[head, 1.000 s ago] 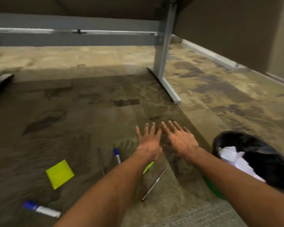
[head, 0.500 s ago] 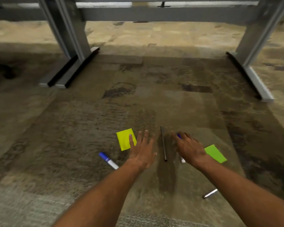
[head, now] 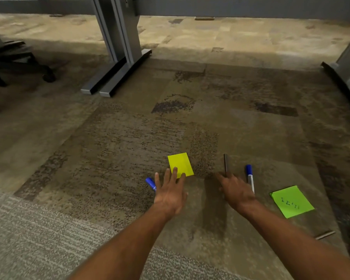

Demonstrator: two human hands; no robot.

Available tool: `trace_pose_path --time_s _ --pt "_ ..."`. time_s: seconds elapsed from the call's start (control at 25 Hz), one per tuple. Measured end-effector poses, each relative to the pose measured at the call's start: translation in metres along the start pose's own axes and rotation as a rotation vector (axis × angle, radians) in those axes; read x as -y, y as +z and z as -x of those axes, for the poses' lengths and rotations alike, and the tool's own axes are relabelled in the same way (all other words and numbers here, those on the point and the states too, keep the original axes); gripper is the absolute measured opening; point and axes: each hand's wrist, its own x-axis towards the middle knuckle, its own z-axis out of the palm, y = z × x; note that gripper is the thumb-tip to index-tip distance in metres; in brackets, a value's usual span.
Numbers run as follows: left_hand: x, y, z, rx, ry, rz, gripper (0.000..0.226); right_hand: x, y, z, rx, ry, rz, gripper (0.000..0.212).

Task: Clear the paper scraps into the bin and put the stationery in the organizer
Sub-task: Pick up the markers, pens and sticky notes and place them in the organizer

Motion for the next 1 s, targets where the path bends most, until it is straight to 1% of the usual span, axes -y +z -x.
trace_pose_path --time_s 0.12,0.24,0.32,0.36,0.48,0.52,0.6,0.72,0.8,0.84,0.92,0.96,1.0 --pt "0.007 0.001 -0.003 -0.014 -0.007 0.005 0.060 -0.003 -0.001 -0.002 -0.051 0.138 0.057 0.035" --pt "0.012 0.005 -0.003 -0.035 -0.017 0.002 0.058 -0.010 -0.001 -0.002 -0.050 0.292 0.050 0.035" --pt "0.016 0.009 0.000 -0.061 -0.080 0.054 0.059 -0.012 -0.002 -0.001 -0.047 0.319 0.057 0.035" --pt "0.019 0.011 0.001 -0.047 -0.130 0.097 0.064 -0.013 -0.002 -0.001 -0.043 0.321 0.062 0.035" --pt "0.023 0.018 0.003 0.082 -0.232 0.224 0.093 -0.020 -0.003 0.002 -0.039 0.310 0.039 0.036" --pt "0.023 0.018 0.002 0.105 -0.249 0.254 0.095 -0.022 -0.003 0.004 -0.028 0.307 0.036 0.036" --pt "0.018 0.017 0.001 0.100 -0.275 0.287 0.088 -0.028 -0.002 0.006 -0.005 0.303 0.035 0.035" --pt "0.008 0.012 0.006 0.027 -0.345 0.326 0.056 -0.033 0.000 0.005 0.008 0.296 0.043 0.032" --pt "0.006 0.010 0.010 -0.005 -0.388 0.346 0.043 -0.035 0.002 0.004 -0.007 0.297 0.027 0.031" --pt "0.006 0.010 0.011 -0.026 -0.387 0.346 0.043 -0.037 0.004 0.004 -0.023 0.300 0.013 0.032" --pt "0.011 0.010 0.007 -0.136 -0.335 0.365 0.053 -0.043 0.007 0.002 -0.079 0.310 -0.043 0.036" --pt "0.013 0.009 0.002 -0.212 -0.295 0.415 0.060 -0.046 0.007 -0.001 -0.128 0.317 -0.104 0.039" --pt "0.012 0.006 -0.005 -0.289 -0.261 0.514 0.064 -0.046 0.006 -0.004 -0.177 0.323 -0.198 0.038"
